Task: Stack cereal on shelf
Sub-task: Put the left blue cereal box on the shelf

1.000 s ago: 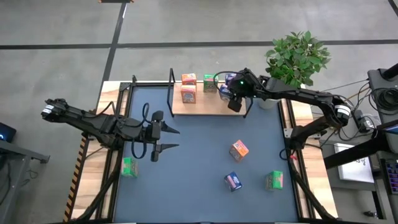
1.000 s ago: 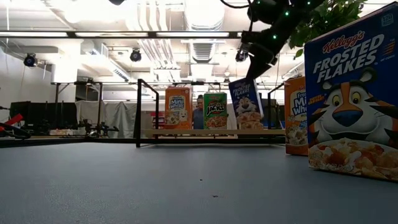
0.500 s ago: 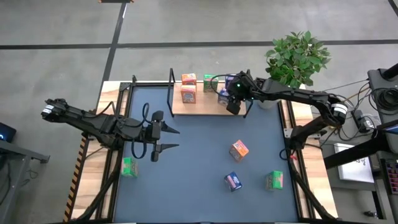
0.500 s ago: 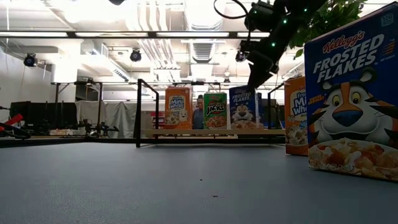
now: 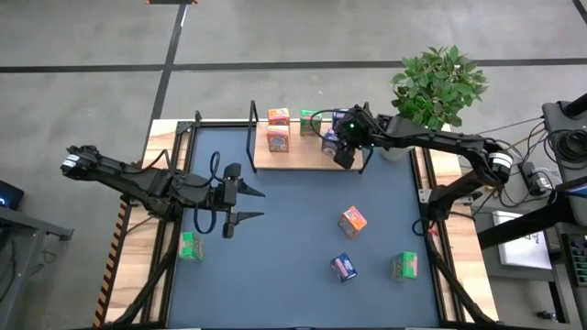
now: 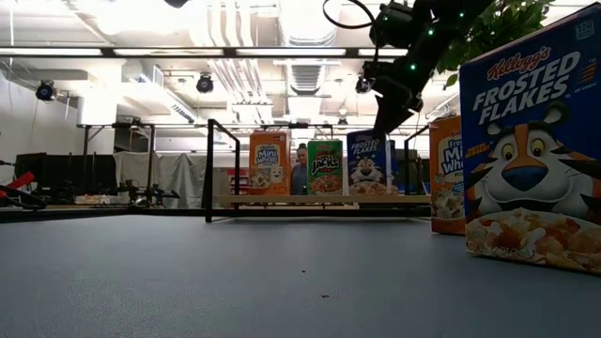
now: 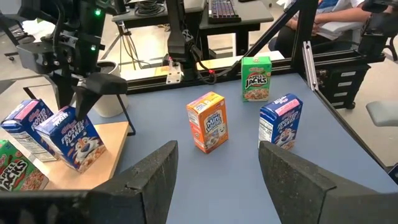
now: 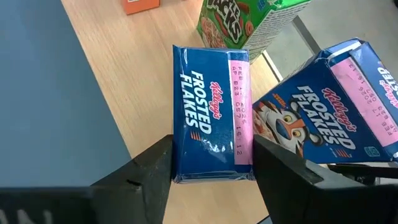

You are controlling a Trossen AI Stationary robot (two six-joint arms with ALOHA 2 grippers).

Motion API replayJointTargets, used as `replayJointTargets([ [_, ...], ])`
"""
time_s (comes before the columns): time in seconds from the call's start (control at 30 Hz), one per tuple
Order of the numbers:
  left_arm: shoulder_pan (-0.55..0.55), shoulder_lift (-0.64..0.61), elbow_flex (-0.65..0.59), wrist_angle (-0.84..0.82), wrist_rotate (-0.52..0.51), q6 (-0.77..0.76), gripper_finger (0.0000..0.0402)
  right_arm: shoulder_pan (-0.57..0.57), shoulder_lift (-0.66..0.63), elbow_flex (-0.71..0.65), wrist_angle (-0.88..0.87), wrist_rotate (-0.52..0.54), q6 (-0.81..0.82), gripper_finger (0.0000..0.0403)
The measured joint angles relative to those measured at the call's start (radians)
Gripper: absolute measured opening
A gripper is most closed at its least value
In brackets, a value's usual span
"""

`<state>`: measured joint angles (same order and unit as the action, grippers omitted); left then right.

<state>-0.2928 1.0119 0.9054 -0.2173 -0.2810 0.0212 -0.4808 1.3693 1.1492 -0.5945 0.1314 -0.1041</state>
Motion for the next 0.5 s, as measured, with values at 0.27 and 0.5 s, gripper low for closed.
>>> replayJointTargets([
  [0.27,0.000,0.000,0.000,-0.001,0.000,0.000,0.0208,0.000,-0.002,0.023,-0.020,0.000,0.005,0.0263],
  [0.5,0.000,0.000,0.000,-0.010,0.000,0.005,0.0208,0.032,-0.005,0.120,-0.061,0.000,0.036,0.0257],
])
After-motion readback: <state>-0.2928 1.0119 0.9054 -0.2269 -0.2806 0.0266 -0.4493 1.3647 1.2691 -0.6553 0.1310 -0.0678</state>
